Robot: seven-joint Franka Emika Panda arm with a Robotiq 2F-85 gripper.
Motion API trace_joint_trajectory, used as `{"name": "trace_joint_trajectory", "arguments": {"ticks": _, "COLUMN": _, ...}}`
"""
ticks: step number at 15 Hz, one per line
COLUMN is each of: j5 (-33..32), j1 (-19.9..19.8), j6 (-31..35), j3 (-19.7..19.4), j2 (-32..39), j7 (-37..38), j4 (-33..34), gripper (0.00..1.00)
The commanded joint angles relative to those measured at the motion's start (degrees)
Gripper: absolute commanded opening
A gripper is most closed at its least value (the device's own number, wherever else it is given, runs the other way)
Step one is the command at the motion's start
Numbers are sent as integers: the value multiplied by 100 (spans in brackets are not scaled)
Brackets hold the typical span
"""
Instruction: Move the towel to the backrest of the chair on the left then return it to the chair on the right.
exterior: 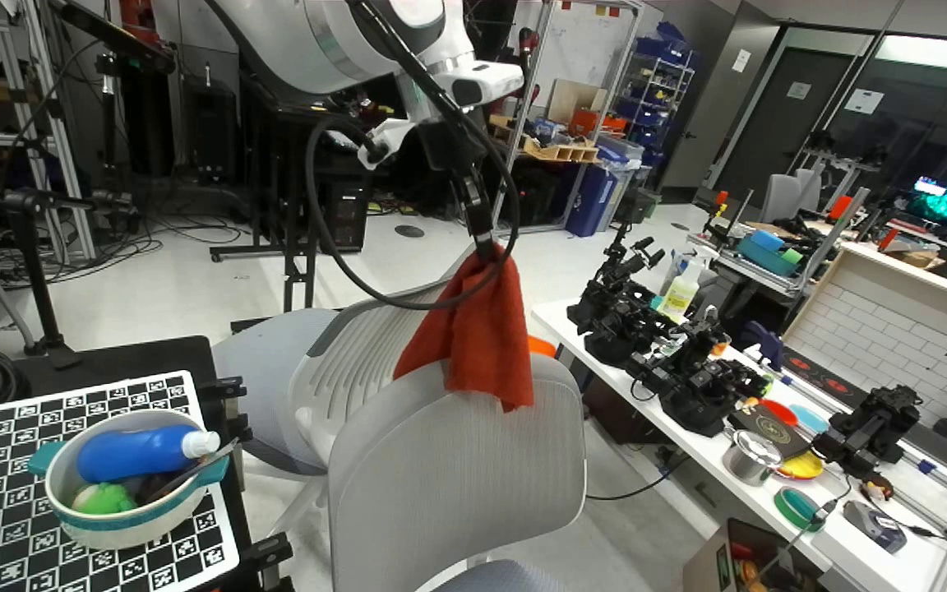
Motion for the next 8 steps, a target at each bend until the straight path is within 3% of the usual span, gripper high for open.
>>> {"name": "trace_joint_trajectory", "arguments": {"ticks": 1, "j5": -133, "j1": -129, "j6": -124, "j3": 104, "j2": 3, "j7": 78, "j4": 1, "gripper": 1}}
{"name": "trace_joint_trajectory", "arguments": {"ticks": 7, "j5": -59, "j1": -194, "j6": -102, "j3": 62, "j2": 169, "j7": 23, "j4": 68, "gripper": 4}}
{"name": "trace_joint_trajectory", "arguments": {"ticks": 8, "j5": -10, "j1": -205, "j6": -77, "j3": 62, "j2": 183, "j7": 12, "j4": 51, "gripper": 29}}
